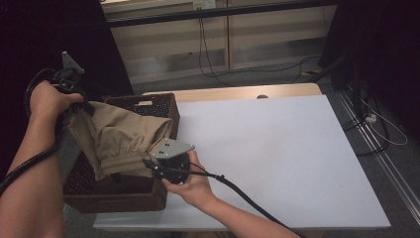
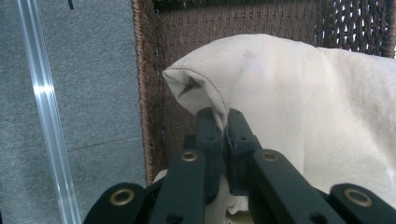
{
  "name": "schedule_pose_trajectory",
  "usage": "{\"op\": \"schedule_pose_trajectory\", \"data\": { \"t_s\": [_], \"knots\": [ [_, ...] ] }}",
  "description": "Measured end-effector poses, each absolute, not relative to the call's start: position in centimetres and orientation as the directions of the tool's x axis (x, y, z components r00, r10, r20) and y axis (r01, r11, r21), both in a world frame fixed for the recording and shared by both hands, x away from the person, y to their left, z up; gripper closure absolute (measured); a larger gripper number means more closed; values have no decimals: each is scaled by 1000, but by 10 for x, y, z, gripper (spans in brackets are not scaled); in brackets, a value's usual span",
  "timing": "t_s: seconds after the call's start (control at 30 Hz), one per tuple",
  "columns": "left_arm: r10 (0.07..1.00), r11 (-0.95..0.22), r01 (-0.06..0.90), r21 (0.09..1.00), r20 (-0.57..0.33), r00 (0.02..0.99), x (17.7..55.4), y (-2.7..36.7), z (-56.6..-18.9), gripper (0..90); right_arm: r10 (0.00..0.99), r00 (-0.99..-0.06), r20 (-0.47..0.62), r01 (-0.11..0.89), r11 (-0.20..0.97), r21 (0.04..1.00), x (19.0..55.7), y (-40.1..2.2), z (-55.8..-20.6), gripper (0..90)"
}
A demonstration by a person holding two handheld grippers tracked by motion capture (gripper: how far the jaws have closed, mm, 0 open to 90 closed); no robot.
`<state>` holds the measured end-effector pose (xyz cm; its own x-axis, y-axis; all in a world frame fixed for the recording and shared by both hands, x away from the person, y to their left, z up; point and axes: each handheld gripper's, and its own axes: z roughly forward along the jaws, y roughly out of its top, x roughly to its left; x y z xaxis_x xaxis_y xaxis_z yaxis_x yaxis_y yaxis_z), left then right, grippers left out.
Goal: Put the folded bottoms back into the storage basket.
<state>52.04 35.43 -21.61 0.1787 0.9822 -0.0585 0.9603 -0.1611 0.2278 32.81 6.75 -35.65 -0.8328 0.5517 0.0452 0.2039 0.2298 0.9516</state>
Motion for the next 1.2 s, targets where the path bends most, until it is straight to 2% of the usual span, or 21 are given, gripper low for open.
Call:
{"op": "schedule_pose_trajectory", "data": {
  "t_s": [0.83, 0.9, 0.93, 0.97, 1.0, 1.03, 1.07, 1.2],
  "knots": [
    [982, -169, 959, 227, -42, 183, 523, 367, -230, 866, 545, -838, 34, 210, 265, 941, 332, 81, -360, 736],
    [983, -166, 955, 245, -35, 180, 524, 368, -232, 865, 541, -840, 36, 214, 270, 939, 334, 83, -361, 677],
    [982, -177, 946, 270, -18, 189, 523, 369, -233, 861, 535, -844, 38, 222, 284, 933, 335, 85, -362, 587],
    [980, -195, 935, 297, 10, 201, 523, 370, -237, 831, 544, -839, 27, 225, 302, 926, 336, 86, -362, 456],
    [981, -188, 933, 308, 20, 191, 522, 371, -241, 676, 560, -828, 9, 221, 312, 924, 336, 85, -362, 397],
    [979, -198, 924, 329, 21, 202, 522, 371, -245, 462, 568, -823, 7, 224, 313, 923, 335, 82, -361, 354],
    [977, -205, 910, 361, 20, 212, 522, 370, -247, 333, 578, -816, 13, 223, 293, 930, 335, 77, -360, 300],
    [967, -244, 885, 397, 31, 253, 518, 367, -251, 231, 611, -791, -6, 193, 258, 947, 334, 54, -353, 250]
  ]
}}
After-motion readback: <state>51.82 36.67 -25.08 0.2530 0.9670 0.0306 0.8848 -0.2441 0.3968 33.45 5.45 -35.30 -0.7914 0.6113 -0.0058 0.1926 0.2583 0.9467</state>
